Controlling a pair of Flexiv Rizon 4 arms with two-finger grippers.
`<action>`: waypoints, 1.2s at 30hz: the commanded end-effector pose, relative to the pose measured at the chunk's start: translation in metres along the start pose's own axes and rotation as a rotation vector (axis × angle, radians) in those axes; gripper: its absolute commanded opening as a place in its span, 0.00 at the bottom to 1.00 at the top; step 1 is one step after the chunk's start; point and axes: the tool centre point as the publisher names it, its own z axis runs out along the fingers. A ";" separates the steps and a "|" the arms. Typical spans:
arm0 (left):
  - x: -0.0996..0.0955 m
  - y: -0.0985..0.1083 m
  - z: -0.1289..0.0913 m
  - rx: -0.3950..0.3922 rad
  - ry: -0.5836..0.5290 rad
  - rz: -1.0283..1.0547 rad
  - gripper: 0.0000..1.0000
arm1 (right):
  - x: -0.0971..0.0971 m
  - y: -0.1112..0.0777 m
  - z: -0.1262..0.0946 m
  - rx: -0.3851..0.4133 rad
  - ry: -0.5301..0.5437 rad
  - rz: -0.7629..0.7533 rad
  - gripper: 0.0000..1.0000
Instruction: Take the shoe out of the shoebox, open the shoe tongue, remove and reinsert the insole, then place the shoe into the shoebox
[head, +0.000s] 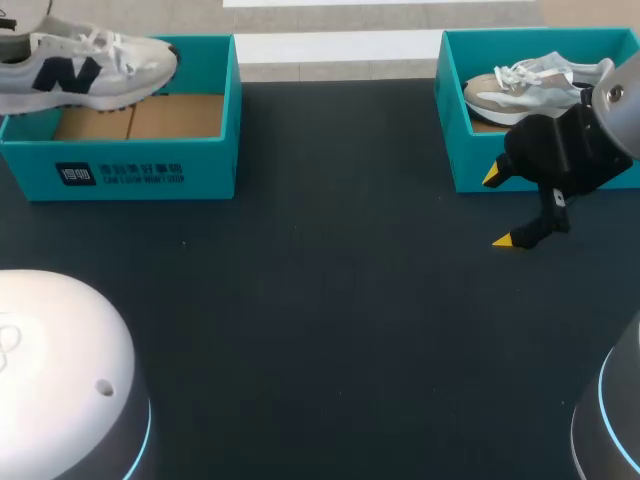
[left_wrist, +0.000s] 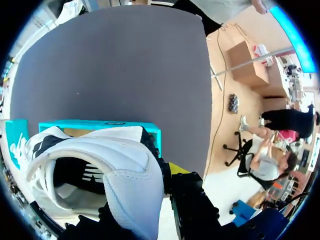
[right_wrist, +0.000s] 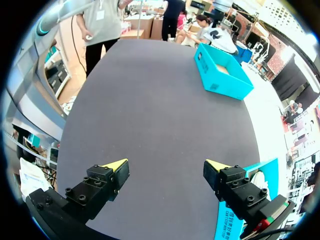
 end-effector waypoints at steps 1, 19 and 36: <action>-0.003 -0.004 0.006 -0.035 -0.007 0.017 0.00 | 0.000 0.001 0.002 0.004 0.000 0.001 1.00; -0.020 0.024 0.019 -0.120 0.032 0.007 0.00 | 0.000 0.001 0.002 0.004 0.000 0.001 1.00; -0.023 0.075 0.060 -0.113 0.036 0.002 0.00 | 0.000 0.001 0.002 0.004 0.000 0.001 1.00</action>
